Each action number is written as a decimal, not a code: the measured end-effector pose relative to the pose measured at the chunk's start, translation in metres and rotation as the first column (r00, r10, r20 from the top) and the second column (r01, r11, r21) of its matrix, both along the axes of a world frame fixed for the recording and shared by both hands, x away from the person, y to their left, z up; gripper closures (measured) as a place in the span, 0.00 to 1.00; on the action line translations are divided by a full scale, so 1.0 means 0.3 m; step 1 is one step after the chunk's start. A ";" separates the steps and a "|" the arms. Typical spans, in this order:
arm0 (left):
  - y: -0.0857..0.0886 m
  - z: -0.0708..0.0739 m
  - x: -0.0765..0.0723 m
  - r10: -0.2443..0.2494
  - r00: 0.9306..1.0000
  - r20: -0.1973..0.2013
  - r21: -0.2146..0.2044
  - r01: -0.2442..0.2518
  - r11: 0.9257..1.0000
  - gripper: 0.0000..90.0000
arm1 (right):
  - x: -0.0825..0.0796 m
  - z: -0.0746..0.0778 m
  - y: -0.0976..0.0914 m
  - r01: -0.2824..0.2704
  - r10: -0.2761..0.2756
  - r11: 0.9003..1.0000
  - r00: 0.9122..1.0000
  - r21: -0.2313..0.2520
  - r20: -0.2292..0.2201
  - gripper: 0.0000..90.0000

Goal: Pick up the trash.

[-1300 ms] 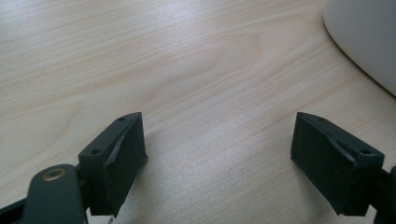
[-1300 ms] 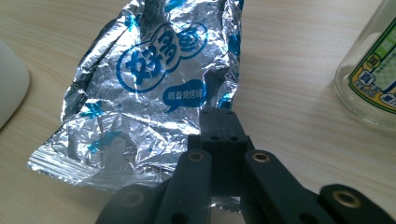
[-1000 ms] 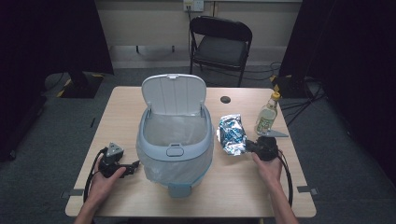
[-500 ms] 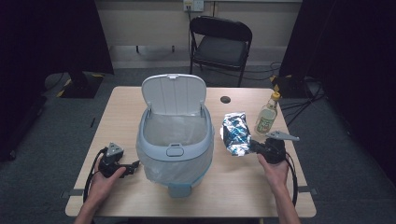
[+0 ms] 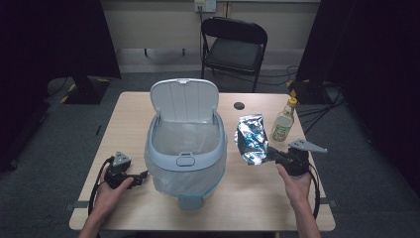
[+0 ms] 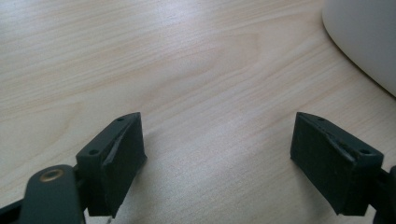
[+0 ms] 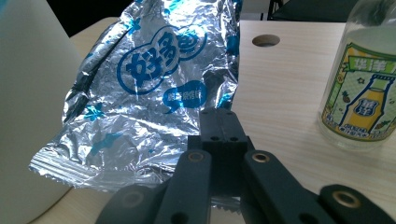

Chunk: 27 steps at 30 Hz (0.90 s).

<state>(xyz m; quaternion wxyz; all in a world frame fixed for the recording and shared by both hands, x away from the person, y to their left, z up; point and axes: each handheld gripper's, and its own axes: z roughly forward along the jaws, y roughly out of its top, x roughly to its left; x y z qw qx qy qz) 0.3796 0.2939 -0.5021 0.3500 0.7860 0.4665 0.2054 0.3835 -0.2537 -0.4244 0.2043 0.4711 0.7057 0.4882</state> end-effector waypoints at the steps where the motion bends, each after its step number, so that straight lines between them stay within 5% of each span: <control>1: 0.000 0.000 0.000 -0.001 1.000 0.000 -0.001 0.001 1.000 0.19 | -0.001 0.004 -0.002 0.001 -0.001 1.000 1.000 0.003 0.006 1.00; 11: 0.000 0.000 0.001 -0.001 1.000 0.000 0.000 0.001 1.000 0.19 | -0.026 0.070 -0.017 -0.003 0.000 0.999 0.998 0.048 0.065 1.00; 27: 0.000 0.000 0.001 -0.002 1.000 0.000 0.000 0.002 1.000 0.19 | -0.076 0.184 -0.001 -0.048 0.028 0.994 0.982 0.101 0.186 1.00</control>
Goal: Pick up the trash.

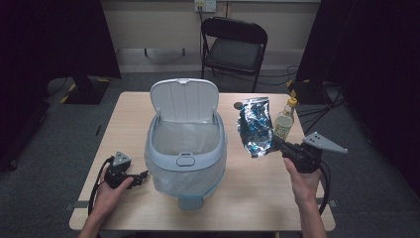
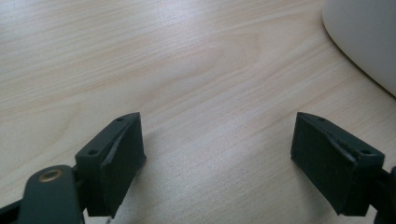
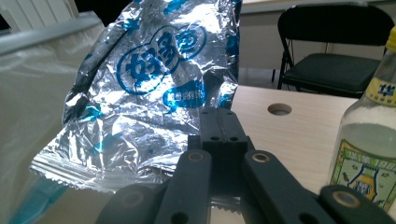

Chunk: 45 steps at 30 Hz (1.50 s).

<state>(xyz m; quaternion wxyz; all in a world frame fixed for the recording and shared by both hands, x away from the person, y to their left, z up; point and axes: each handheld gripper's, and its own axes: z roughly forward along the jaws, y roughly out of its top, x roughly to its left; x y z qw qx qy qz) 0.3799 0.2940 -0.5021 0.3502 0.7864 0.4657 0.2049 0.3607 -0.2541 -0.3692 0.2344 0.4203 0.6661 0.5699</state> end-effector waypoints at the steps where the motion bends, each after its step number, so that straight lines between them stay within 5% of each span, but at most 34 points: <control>1: 0.000 0.000 0.000 0.000 1.000 0.000 0.000 0.000 1.000 0.19 | -0.002 0.006 -0.002 0.000 0.000 1.000 1.000 0.006 0.014 1.00; 22: 0.000 0.000 0.000 0.000 1.000 0.000 0.000 0.000 1.000 0.19 | -0.017 0.100 -0.004 -0.019 0.012 0.998 0.994 0.067 0.109 1.00; 45: 0.000 0.000 0.000 0.001 1.000 0.000 0.001 -0.001 1.000 0.19 | 0.010 0.251 0.076 -0.116 0.086 0.986 0.969 0.119 0.232 1.00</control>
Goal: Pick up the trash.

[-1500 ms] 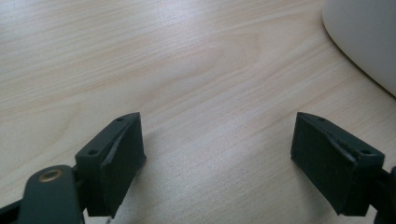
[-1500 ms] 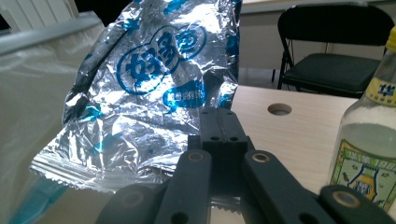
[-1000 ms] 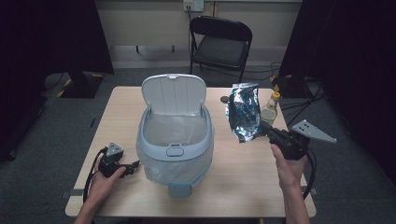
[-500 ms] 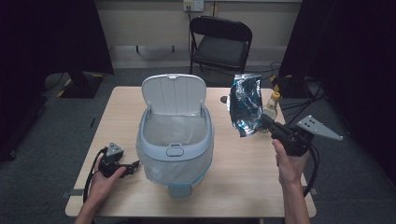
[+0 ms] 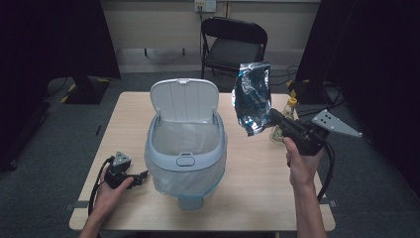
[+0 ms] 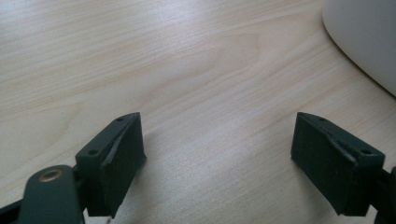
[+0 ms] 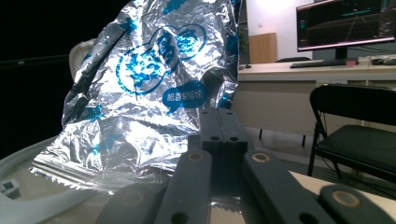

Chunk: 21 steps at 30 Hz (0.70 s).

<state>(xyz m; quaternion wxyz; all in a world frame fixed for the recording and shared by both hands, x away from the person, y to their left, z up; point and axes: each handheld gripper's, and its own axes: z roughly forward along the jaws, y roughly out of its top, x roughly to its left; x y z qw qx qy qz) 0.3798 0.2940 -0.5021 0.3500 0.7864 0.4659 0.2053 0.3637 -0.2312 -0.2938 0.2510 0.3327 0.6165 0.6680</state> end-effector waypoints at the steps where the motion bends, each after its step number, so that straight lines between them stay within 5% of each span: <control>1: 0.000 0.000 0.000 0.000 1.000 0.000 0.000 0.000 1.000 0.19 | 0.000 0.010 0.010 -0.008 0.008 1.000 1.000 0.002 0.007 1.00; 12: -0.001 0.000 -0.001 0.003 1.000 0.000 0.002 -0.003 1.000 0.19 | 0.003 0.104 0.098 -0.078 0.077 0.997 0.995 0.007 0.065 1.00; 21: -0.001 0.000 -0.001 0.003 1.000 0.000 0.002 -0.003 1.000 0.19 | 0.014 0.159 0.208 -0.158 0.158 0.987 0.983 -0.007 0.097 1.00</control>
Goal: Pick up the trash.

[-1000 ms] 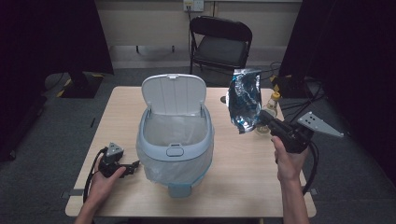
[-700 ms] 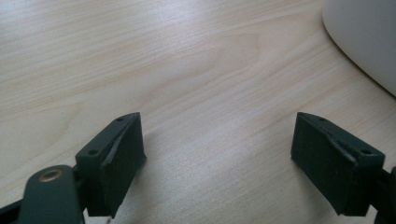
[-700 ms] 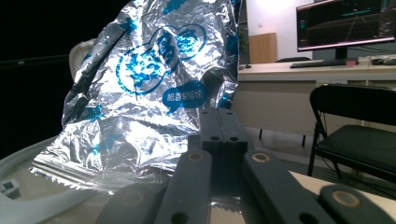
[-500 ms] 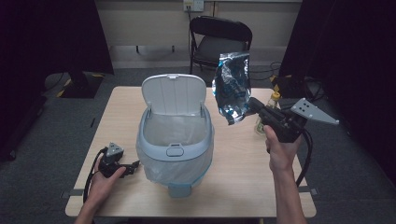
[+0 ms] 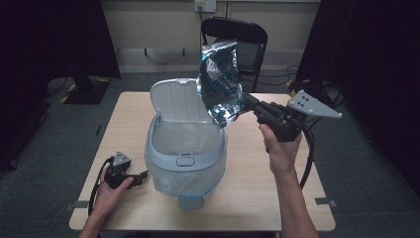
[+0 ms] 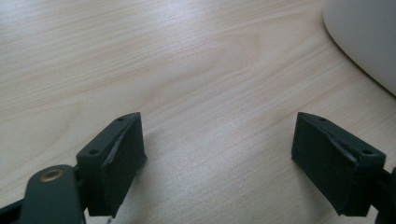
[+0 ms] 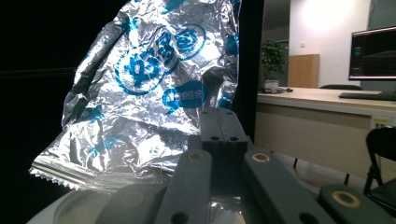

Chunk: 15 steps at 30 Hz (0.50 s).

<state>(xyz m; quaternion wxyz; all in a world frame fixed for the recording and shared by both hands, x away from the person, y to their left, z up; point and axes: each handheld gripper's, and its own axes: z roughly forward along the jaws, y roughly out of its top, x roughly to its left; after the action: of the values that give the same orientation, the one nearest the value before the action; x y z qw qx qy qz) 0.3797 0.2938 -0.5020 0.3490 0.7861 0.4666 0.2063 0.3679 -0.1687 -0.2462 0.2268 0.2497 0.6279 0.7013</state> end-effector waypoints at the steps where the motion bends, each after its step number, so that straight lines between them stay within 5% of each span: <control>1: 0.000 0.000 0.000 0.000 1.000 0.000 0.000 0.000 1.000 0.19 | 0.002 0.005 0.014 -0.008 0.008 1.000 1.000 -0.003 0.004 1.00; 15: 0.000 0.000 0.000 0.000 1.000 0.000 0.001 0.000 1.000 0.19 | 0.030 0.007 0.183 -0.114 0.114 0.992 0.994 -0.051 -0.003 1.00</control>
<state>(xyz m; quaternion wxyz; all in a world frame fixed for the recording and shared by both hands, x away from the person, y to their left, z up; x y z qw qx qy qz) 0.3796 0.2938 -0.5020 0.3485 0.7861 0.4668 0.2064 0.3767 -0.1137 -0.2441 0.1927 0.2078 0.6588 0.6969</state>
